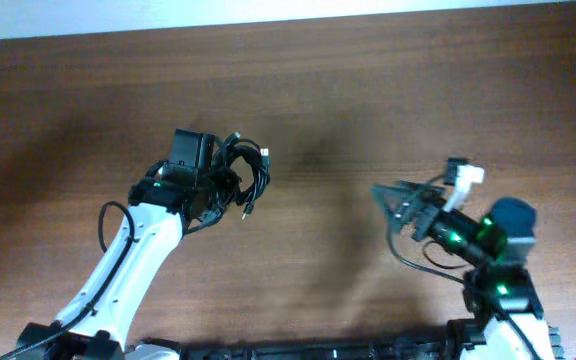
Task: Untangle cables
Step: 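Reach the right gripper to the bundle and grasp a cable end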
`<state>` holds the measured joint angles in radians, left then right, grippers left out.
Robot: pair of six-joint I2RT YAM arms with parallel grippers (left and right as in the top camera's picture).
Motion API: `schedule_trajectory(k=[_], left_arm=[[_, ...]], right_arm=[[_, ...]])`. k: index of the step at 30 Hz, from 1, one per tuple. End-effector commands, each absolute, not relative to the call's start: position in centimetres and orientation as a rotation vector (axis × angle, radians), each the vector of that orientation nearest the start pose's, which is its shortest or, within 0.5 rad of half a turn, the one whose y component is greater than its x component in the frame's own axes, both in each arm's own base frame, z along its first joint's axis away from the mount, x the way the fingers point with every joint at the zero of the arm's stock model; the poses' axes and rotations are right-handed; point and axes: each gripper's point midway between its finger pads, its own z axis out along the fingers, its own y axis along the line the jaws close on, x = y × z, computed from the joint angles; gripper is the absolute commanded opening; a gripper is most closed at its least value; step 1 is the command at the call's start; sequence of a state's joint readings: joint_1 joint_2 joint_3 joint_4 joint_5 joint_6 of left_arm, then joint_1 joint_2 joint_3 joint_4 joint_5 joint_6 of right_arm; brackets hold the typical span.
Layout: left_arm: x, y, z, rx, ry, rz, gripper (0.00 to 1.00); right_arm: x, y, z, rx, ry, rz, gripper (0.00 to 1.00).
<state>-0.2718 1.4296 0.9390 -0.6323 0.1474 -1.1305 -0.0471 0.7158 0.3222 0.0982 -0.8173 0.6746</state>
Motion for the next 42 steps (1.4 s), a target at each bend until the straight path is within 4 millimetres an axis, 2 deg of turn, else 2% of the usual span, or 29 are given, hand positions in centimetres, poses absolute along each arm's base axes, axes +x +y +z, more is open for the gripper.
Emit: schedule_trajectory(k=[1,3,4,6,9,12,13,15,17,18,19,20,22,23,25,26,29,30,33,36,39,40,42], left_arm=[[31.3,-13.1,10.4,-1.236,2.587,-0.733,0.0],[31.3,-13.2,10.4,-1.234,2.589,-0.737,0.0],[31.2,-13.3,10.4,-1.233,2.594,-0.747,0.0],[30.9,-14.0,10.6,-1.222,2.616,-0.793,0.0],[30.5,-14.9,10.6,-1.186,2.639,-0.8,0.0],[30.1,-15.8,10.6,-1.151,2.662,-0.804,0.0],[29.9,-16.1,10.6,-1.137,2.671,-0.806,0.0],[29.6,-16.7,10.6,-1.113,2.686,-0.81,0.0],[29.5,-16.8,10.6,-1.108,2.69,-0.814,0.0],[29.5,-17.0,10.7,-1.105,2.693,-0.827,0.0],[29.5,-17.0,10.7,-1.104,2.694,-0.83,0.0],[29.4,-17.1,10.7,-1.102,2.696,-0.829,0.0],[29.4,-17.1,10.7,-1.1,2.696,-0.828,0.0],[29.5,-16.9,10.6,-1.093,2.694,-0.815,0.0],[29.9,-16.2,10.4,-0.971,2.698,-0.744,0.0],[30.1,-15.8,10.3,-0.845,2.709,-0.692,0.0],[30.4,-15.4,10.3,-0.645,2.723,-0.622,0.0],[30.4,-15.3,10.2,-0.534,2.733,-0.601,0.0],[30.0,-16.1,10.3,-0.36,2.75,-0.586,0.0],[28.8,-18.0,10.3,-0.053,2.759,-0.562,0.0],[27.9,-19.5,10.3,0.167,2.746,-0.547,0.0],[27.7,-19.6,10.2,0.233,2.739,-0.534,0.0],[27.7,-19.4,10.4,0.229,2.736,-0.535,0.0]], right_arm=[[25.0,16.2,19.5,-0.018,1.993,1.409,0.98],[24.5,19.8,19.0,-0.155,1.997,1.486,1.0],[24.3,21.4,18.4,-0.203,2.003,1.504,0.91],[24.1,24.4,16.8,-0.254,2.023,1.524,0.81],[24.5,27.5,14.7,-0.136,2.067,1.574,0.79],[24.3,29.3,14.4,-0.136,2.034,1.615,0.63],[23.9,29.8,14.5,-0.161,2.014,1.629,0.62],[24.1,30.5,13.6,-0.118,2.028,1.58,0.5],[24.3,30.5,13.5,-0.096,2.024,1.556,0.45],[24.5,30.4,13.4,-0.084,2.021,1.545,0.33],[24.6,30.4,13.5,-0.081,2.019,1.543,0.26],[24.7,30.3,13.5,-0.075,2.018,1.538,0.23],[24.9,30.2,13.5,-0.062,2.012,1.527,0.07],[24.9,30.2,13.5,-0.064,2.009,1.529,0.04],[25.0,30.2,14.0,-0.074,1.99,1.542,0.04],[25.1,29.9,14.7,-0.079,1.969,1.59,0.04],[26.4,28.5,15.0,0.015,1.972,1.625,0.04],[27.0,28.0,15.0,0.037,1.965,1.61,0.04],[27.8,27.4,14.9,0.074,1.957,1.58,0.04],[28.3,26.8,12.9,0.159,2.028,1.508,0.04],[28.8,26.3,12.3,0.202,2.04,1.465,0.04],[29.2,25.8,11.4,0.25,2.065,1.416,0.04],[29.4,25.0,9.7,0.314,2.123,1.343,0.06]])
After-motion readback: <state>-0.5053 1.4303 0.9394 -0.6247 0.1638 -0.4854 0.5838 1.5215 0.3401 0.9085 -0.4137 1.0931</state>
